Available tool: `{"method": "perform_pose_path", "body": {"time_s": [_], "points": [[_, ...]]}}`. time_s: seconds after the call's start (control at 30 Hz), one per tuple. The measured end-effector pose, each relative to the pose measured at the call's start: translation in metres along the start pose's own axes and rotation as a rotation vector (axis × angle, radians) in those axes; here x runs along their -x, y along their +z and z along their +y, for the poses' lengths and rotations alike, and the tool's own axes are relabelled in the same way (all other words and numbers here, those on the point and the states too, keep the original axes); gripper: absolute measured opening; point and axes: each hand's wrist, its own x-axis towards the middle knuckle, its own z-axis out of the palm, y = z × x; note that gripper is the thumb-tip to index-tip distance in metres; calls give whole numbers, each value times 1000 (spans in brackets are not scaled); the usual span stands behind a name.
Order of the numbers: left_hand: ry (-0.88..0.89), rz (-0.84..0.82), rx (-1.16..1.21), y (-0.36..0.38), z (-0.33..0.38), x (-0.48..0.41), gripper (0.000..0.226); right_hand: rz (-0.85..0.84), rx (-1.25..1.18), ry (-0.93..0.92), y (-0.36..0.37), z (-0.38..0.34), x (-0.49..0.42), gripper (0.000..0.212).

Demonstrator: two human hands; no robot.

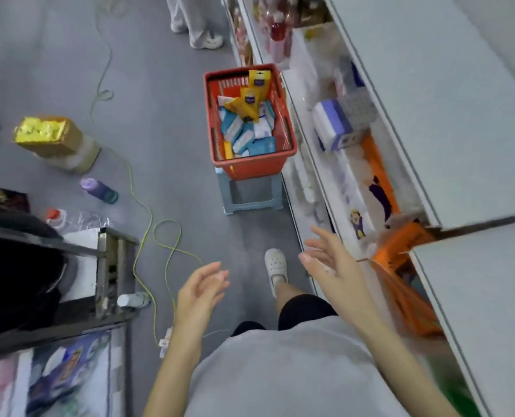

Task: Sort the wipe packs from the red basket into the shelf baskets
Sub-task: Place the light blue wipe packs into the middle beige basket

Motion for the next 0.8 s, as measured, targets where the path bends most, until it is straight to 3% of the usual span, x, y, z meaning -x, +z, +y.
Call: {"method": "perform_pose_path", "body": {"time_s": [0.1, 0.27, 0.33, 0.43, 0.57, 0.8], "points": [[-49, 89, 19, 11, 30, -49, 44, -109, 67, -2, -2, -18, -77, 47], [6, 138, 40, 32, 105, -130, 30, -195, 117, -27, -14, -74, -201, 47], [37, 149, 27, 38, 132, -163, 17, -198, 123, -41, -13, -90, -246, 47], [36, 159, 16, 43, 160, -212, 20, -146, 115, -3, -2, -101, -310, 39], [-65, 111, -21, 51, 163, -283, 20, -72, 108, 142, 23, -73, -384, 33], [-187, 23, -20, 66, 156, -445, 13, -59, 126, 509, 74, 36, -508, 38]]}}
